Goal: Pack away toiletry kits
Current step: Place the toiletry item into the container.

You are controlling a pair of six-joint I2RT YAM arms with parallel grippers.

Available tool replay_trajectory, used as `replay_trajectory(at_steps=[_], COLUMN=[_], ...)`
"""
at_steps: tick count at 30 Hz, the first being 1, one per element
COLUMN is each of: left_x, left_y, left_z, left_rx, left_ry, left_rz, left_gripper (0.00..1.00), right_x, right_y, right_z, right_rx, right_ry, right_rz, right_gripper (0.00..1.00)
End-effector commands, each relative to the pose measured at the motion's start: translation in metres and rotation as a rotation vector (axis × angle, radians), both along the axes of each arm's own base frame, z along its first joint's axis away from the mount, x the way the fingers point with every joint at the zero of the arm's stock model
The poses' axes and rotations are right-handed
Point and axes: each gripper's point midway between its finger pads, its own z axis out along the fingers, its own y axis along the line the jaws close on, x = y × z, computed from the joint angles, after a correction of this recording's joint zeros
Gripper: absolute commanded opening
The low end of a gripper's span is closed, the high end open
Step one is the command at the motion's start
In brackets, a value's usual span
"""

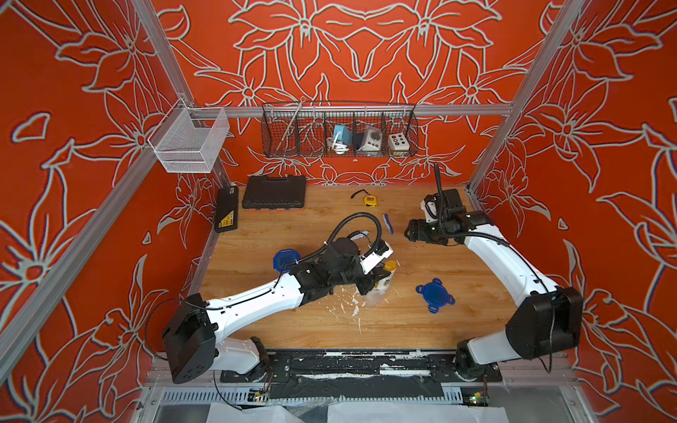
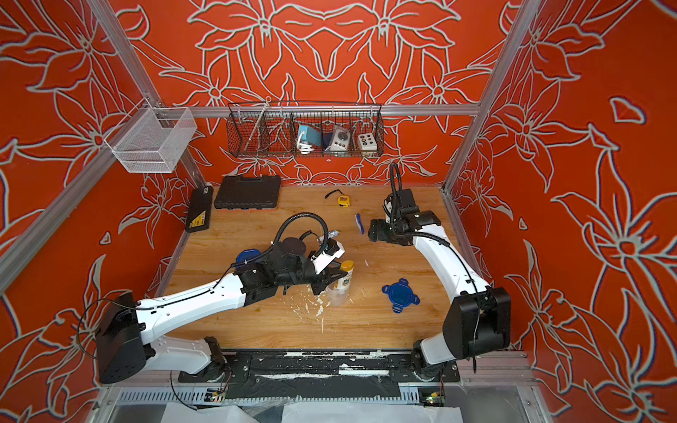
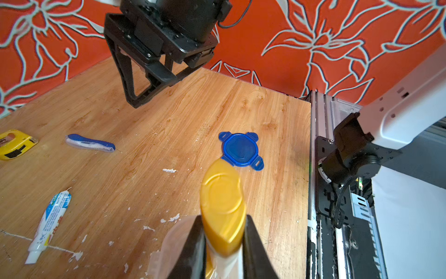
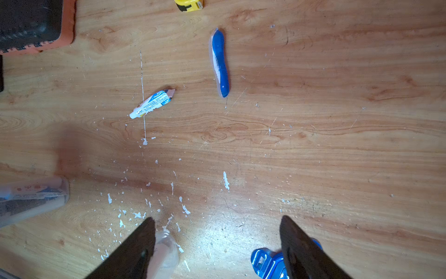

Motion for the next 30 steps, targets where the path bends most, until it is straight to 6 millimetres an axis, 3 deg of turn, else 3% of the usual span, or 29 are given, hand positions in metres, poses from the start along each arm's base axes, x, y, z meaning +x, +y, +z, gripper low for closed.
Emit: replay_trajectory(at_steps=[1, 10, 16, 30], left_x=[0.003, 0.006, 0.015, 0.039], left_y=[0.003, 0.015, 0.023, 0.019], left_z=[-0.012, 0.026, 0.041, 0.034], left_rx=[0.04, -0.022, -0.042, -0.023], left_ry=[0.005, -0.045, -0.075, -0.126], left_rz=[0.016, 0.067, 0.106, 0.154], left_gripper=[0.01, 0.0, 0.0, 0.0], right_x=[0.004, 0.006, 0.003, -0.001], right_y=[0.005, 0.01, 0.01, 0.011], right_z=[-0.001, -0.001, -0.001, 0.001], right_rx=[0.02, 0.027, 0.024, 0.023], right_ry=[0.006, 0.005, 0.006, 0.003], right_rz=[-0.004, 0.003, 0.005, 0.012], right_gripper=[0.81, 0.81, 0.81, 0.81])
